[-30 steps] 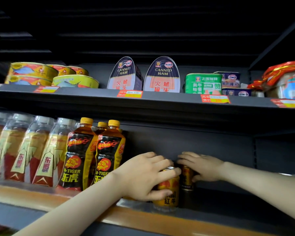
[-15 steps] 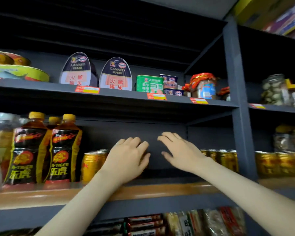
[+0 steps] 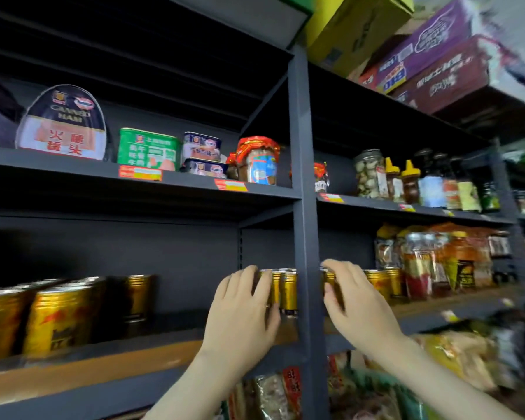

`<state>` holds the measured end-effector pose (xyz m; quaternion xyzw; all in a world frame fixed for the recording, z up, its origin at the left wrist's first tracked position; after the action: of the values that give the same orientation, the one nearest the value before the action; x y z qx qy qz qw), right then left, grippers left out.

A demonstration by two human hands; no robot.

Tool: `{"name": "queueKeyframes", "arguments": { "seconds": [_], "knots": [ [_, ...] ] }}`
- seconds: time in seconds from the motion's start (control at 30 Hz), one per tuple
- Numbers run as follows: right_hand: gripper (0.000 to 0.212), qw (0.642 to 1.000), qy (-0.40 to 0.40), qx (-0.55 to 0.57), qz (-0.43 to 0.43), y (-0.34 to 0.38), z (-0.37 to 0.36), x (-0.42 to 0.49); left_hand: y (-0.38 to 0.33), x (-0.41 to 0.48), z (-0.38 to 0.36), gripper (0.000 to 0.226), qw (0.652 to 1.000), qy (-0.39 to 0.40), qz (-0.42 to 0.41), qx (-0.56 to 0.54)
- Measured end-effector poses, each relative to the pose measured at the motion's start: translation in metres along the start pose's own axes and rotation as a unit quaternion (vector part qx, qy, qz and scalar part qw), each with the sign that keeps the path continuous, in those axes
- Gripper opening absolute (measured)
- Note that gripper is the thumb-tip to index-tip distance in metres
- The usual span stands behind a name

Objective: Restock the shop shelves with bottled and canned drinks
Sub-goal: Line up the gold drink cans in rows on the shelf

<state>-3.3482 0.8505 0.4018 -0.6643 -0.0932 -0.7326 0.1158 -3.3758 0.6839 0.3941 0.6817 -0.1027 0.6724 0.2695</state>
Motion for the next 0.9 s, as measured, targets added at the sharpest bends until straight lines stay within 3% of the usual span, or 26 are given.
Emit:
{"name": "queueKeyframes", "arguments": {
  "seconds": [0.27,0.4,0.53,0.73,0.9],
  "knots": [
    [0.078,0.967,0.164,-0.029,-0.192,-0.164,-0.055,-0.013,-0.077,0.007,-0.084,0.063,0.996,-0.022,0.072,0.047],
    [0.086,0.955,0.221,-0.009,-0.200,-0.186,-0.086,-0.006,-0.081,0.003,-0.089,0.059,0.987,-0.089,0.091,0.101],
    [0.092,0.948,0.247,-0.046,-0.194,-0.189,-0.103,0.000,-0.086,0.003,-0.088,0.058,0.982,-0.095,0.066,0.149],
    [0.086,0.952,0.226,0.013,-0.204,-0.183,-0.106,0.002,-0.099,0.007,-0.097,0.052,0.972,-0.058,0.005,0.226],
    [0.060,0.963,0.136,0.122,-0.200,-0.176,-0.094,0.001,-0.099,0.006,-0.098,0.046,0.977,-0.048,-0.004,0.210]
  ]
}}
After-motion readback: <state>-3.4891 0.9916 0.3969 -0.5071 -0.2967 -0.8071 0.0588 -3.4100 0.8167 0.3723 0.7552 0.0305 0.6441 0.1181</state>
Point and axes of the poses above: each hand's wrist, its own x-axis towards the middle knuckle, its own z-axis out of the back of the hand, y = z × x, the point moved 8 cm from there along x, towards the middle knuckle, and after that the axes turned 13 degrees about -y, right-handed, at the moved point
